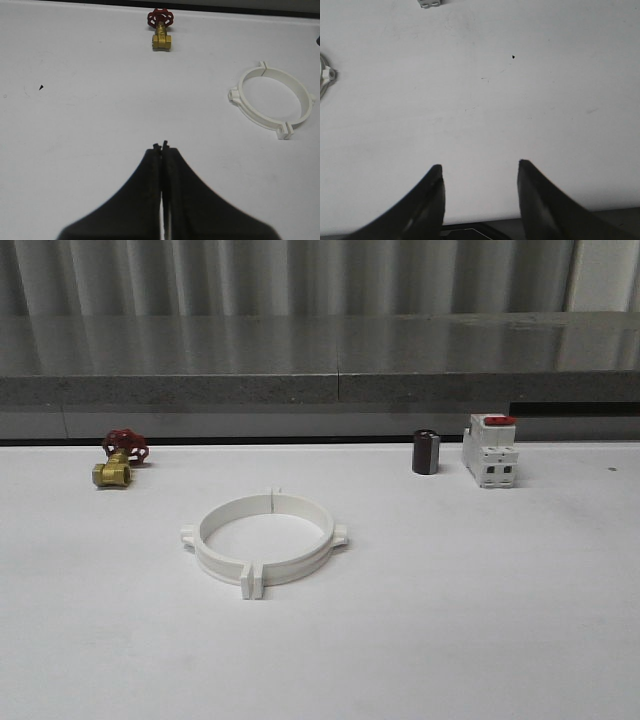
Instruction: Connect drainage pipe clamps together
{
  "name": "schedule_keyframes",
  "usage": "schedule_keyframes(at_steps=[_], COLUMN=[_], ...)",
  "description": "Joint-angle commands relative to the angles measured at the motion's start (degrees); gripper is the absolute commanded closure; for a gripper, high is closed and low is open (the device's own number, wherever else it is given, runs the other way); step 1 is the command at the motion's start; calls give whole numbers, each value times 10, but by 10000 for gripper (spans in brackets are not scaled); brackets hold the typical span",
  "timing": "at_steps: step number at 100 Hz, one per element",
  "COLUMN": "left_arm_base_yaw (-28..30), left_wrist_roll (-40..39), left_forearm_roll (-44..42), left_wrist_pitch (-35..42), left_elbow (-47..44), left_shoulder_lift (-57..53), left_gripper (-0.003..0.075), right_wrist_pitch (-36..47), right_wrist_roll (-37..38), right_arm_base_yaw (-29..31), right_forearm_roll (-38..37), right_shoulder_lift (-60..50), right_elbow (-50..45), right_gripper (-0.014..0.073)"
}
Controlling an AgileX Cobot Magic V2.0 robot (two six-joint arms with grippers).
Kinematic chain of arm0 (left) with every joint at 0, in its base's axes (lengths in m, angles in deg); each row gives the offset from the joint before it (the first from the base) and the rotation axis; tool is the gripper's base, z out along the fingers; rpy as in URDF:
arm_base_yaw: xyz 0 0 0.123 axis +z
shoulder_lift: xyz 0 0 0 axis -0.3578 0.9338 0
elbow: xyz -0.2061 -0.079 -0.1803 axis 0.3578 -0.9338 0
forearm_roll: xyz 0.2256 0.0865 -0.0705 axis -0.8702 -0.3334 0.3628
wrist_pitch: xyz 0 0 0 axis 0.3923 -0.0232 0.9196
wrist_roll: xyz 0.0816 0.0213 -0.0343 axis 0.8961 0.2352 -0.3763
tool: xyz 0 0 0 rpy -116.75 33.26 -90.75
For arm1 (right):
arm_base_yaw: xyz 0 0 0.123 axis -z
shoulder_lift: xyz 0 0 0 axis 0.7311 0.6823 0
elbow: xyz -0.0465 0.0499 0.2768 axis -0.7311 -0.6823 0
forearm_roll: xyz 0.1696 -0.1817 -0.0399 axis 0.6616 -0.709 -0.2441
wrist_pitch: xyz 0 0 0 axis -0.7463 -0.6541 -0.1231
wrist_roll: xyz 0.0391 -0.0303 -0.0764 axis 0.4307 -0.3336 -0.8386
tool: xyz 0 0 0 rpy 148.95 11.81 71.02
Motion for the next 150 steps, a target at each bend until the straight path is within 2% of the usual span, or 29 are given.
schedule_keyframes(at_steps=[1,19,84,93,101,122,150], left_arm_base_yaw=[0,0,0,0,0,0,0], left_wrist_roll=[0,0,0,0,0,0,0], left_forearm_roll=[-2,-2,-2,-2,-2,-2,-2], left_wrist_pitch=[37,37,37,37,37,37,37], left_elbow=[16,16,16,16,16,16,16], left_shoulder_lift=[3,3,3,3,3,3,3], left_gripper=[740,740,740,740,740,740,740], right_wrist_pitch=[34,37,39,84,163,350,470], right_wrist_roll=[-7,-7,-8,-8,-9,-10,-42], right_arm_base_yaw=[3,3,3,3,3,3,3], right_forearm_roll=[2,2,-2,-13,-22,-36,-35], right_shoulder_lift=[0,0,0,-13,-43,-162,-338], right_elbow=[13,13,11,-9,-42,-184,-365], right_gripper=[322,669,662,662,662,662,662])
